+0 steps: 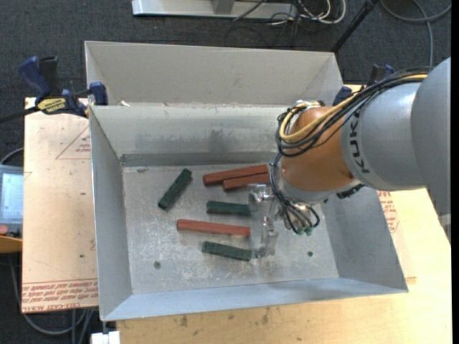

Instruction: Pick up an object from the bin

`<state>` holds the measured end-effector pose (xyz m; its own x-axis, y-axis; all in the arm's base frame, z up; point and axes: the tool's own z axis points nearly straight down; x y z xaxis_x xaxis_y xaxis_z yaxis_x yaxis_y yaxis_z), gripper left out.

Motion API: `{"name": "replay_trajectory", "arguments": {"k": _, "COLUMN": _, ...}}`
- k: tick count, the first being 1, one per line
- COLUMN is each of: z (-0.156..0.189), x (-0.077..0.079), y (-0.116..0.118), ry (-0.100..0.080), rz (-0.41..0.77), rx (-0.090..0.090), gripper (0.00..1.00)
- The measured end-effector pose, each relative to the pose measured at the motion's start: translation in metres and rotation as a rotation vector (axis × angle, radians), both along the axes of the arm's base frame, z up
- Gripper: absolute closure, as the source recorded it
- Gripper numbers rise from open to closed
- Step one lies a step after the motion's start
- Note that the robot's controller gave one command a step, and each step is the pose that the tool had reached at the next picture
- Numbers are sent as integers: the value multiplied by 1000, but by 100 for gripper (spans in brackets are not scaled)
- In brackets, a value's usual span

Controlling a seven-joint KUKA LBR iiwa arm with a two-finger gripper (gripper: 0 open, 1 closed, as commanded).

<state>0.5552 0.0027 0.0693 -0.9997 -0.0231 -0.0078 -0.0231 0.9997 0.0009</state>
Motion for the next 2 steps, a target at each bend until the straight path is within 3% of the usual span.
{"name": "replay_trajectory", "arguments": {"k": 1, "z": 2, "x": -36, "y": 5, "ry": 0, "rz": 226, "rx": -1, "gripper": 0}}
{"name": "replay_trajectory", "arguments": {"k": 2, "z": 6, "x": -62, "y": 53, "ry": -6, "rz": 414, "rx": -2, "gripper": 0}}
